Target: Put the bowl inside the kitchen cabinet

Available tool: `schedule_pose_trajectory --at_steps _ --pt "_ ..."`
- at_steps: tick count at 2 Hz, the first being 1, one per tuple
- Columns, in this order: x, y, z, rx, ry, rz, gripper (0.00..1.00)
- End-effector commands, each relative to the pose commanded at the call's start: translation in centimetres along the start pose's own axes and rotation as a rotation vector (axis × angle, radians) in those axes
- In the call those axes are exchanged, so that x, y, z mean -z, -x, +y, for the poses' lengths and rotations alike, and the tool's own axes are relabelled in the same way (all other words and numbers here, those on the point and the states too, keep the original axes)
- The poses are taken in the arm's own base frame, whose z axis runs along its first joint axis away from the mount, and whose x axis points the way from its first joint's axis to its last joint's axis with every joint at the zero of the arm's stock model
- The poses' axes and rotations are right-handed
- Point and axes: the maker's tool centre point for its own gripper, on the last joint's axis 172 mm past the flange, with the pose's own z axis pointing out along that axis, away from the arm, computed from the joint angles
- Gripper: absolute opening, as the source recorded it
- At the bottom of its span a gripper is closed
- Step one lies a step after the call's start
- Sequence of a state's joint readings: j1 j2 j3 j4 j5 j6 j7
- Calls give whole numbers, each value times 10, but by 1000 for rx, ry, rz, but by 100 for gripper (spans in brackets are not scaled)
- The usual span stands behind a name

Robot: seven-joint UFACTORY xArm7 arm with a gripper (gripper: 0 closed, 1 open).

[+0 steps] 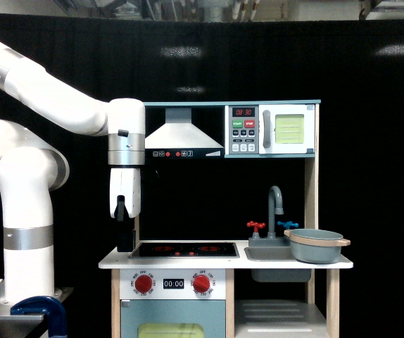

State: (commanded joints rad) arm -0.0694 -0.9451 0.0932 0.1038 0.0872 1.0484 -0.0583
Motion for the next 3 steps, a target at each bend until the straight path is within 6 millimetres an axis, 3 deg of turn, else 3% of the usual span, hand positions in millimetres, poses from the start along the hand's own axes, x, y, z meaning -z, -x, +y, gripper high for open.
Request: schedule_pose_trajectory --at_steps 1,2,3 --pt "3 -4 3 0 0 17 100" --pt "25 -30 6 54 -38 104 100" --pt "39 -90 59 1 -17 122 100"
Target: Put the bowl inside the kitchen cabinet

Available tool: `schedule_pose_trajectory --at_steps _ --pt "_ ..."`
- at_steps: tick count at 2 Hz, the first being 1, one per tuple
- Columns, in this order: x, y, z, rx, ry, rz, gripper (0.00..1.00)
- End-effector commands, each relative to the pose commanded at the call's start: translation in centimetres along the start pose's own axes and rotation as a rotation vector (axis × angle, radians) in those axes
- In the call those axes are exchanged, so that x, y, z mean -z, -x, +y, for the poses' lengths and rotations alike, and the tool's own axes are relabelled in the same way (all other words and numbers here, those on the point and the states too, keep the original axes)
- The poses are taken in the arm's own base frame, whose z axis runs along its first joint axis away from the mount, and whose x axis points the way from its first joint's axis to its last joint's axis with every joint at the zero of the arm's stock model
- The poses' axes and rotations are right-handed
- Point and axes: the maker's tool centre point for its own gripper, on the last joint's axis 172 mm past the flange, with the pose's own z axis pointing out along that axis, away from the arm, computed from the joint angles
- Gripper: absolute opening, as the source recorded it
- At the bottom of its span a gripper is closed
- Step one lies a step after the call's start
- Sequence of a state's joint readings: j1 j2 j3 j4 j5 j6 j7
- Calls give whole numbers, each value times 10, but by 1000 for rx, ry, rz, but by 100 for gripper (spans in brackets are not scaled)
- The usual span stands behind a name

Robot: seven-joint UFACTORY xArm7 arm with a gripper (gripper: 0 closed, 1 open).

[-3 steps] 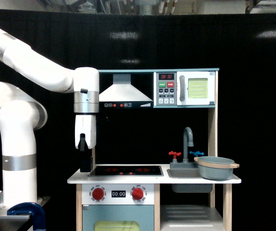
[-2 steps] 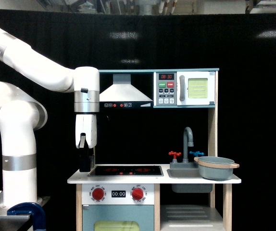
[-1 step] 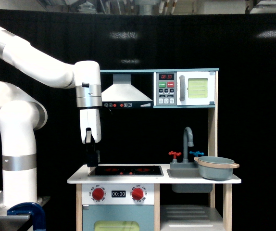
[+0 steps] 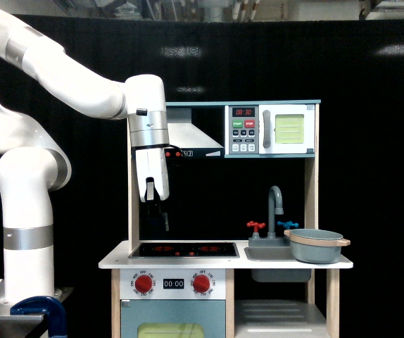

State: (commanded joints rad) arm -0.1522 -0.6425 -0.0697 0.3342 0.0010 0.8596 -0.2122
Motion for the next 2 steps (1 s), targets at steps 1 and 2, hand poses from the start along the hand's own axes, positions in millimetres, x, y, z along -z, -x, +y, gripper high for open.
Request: schedule_pose_trajectory --at_steps 1,2 --pt "-8 -97 -3 -208 43 2 100" --pt "-13 -194 -46 -258 -7 45 100"
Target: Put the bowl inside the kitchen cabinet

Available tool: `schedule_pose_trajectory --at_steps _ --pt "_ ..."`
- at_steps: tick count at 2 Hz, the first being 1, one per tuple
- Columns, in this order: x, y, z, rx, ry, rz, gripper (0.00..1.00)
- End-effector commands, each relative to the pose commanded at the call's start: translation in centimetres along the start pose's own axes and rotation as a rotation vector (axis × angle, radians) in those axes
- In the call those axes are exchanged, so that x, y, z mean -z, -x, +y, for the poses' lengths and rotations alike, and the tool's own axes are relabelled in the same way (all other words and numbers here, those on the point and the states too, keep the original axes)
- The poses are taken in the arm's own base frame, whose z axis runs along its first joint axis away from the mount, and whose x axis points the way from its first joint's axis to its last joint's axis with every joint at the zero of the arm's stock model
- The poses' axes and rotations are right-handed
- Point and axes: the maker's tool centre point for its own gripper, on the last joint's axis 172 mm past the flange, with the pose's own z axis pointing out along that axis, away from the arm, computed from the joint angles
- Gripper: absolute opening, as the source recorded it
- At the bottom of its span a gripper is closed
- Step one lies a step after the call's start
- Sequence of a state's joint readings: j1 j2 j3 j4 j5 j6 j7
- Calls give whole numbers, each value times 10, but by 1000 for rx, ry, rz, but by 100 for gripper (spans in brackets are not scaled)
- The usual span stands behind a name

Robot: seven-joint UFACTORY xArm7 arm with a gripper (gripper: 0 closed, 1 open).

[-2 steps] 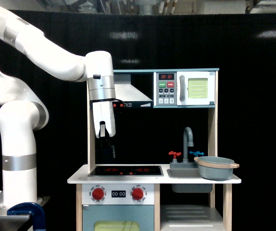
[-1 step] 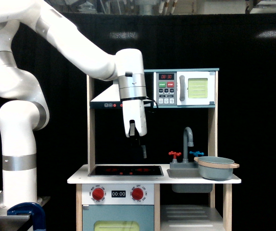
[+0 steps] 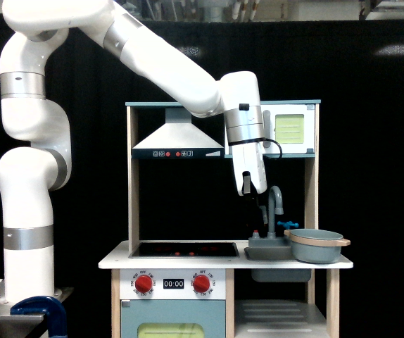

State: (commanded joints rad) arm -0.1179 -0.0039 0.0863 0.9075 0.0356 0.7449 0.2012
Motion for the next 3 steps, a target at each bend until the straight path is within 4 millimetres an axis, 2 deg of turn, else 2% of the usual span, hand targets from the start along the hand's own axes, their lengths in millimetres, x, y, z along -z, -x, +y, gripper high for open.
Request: schedule_pose_trajectory --at_steps 1,2,3 --pt "-1 -46 -36 -114 -148 105 100" --pt "-15 -67 -63 -97 -314 40 100" --pt "-26 -78 -86 -323 -431 102 100"
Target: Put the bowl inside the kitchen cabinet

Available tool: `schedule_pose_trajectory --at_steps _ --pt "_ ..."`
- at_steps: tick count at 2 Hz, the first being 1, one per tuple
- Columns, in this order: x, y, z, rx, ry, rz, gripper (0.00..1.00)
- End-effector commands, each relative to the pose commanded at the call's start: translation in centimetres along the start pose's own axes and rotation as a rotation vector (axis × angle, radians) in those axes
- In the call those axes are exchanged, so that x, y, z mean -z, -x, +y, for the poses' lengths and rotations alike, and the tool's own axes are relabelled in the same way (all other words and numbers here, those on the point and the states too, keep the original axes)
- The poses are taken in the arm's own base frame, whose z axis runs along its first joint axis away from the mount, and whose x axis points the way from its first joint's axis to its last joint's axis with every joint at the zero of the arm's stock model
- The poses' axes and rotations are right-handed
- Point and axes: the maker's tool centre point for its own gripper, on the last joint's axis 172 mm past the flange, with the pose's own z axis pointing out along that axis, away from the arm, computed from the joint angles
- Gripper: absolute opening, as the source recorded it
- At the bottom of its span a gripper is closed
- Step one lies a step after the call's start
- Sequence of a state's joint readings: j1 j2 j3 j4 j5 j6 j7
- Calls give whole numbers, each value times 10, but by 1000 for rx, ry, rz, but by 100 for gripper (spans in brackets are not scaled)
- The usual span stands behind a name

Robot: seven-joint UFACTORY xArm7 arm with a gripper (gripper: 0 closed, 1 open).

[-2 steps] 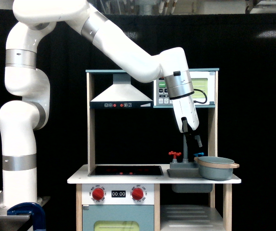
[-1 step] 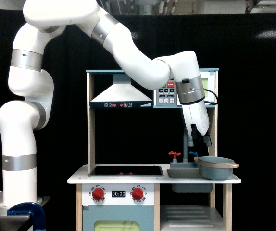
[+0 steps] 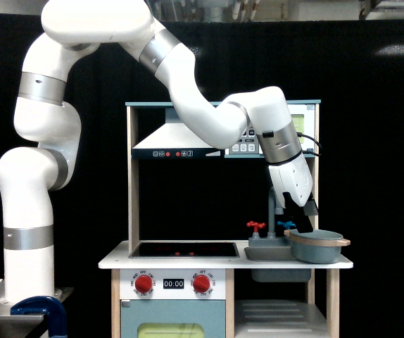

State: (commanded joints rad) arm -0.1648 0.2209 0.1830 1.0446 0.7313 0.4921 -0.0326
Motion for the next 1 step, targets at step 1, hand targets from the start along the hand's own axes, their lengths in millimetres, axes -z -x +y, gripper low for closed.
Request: schedule_pose_trajectory --at_steps 1 --pt "-27 15 -8 272 17 -94 100"
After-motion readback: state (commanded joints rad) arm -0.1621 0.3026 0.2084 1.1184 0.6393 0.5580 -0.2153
